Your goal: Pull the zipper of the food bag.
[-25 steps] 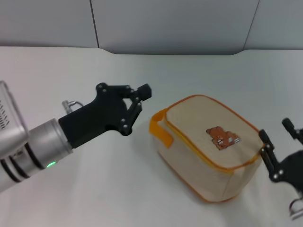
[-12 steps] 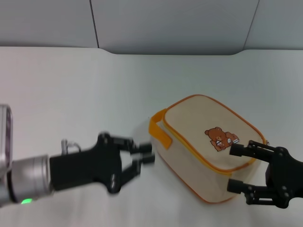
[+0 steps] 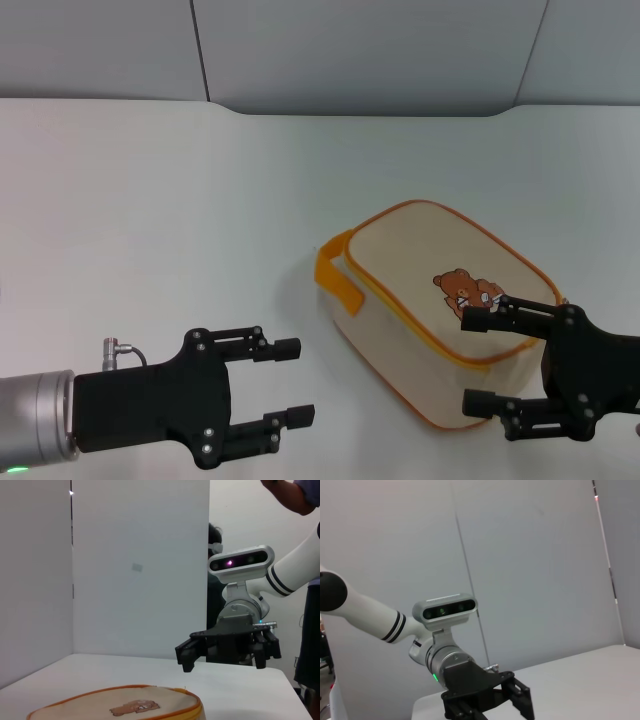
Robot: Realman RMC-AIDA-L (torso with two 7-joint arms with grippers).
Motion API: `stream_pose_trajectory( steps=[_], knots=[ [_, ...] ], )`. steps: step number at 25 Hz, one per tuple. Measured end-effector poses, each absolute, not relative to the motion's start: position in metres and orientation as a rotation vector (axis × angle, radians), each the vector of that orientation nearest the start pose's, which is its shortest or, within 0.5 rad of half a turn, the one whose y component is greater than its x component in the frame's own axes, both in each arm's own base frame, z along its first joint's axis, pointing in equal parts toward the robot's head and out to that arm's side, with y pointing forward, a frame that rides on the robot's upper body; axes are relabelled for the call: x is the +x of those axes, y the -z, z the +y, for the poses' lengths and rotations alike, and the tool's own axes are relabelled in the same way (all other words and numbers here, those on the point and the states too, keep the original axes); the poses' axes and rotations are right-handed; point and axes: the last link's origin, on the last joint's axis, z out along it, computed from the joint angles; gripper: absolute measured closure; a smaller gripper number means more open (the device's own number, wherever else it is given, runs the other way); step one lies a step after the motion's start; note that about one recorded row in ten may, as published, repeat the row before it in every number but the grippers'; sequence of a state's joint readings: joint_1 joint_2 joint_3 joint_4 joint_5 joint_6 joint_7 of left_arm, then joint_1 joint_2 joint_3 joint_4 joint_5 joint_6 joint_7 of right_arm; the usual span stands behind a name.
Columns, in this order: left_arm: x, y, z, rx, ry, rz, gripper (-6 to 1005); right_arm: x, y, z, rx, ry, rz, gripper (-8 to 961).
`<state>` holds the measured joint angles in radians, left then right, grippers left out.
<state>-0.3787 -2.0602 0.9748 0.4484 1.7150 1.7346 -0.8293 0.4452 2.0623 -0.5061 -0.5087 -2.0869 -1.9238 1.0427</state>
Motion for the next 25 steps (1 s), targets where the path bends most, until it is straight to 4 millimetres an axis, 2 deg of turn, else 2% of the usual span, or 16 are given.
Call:
stream_pose_trajectory(
  steps=[12, 25],
  knots=[
    [-0.2724, 0.0329, 0.2472, -2.777, 1.013, -0.147, 190, 0.2752, -0.0018, 0.2547, -2.838, -1.038, 0.317, 107],
    [-0.2738, 0.0311, 0.2458, -2.761, 1.021, -0.145, 190, 0.2773, -0.0026, 0.253, -2.826, -1.035, 0.301, 106]
  ],
)
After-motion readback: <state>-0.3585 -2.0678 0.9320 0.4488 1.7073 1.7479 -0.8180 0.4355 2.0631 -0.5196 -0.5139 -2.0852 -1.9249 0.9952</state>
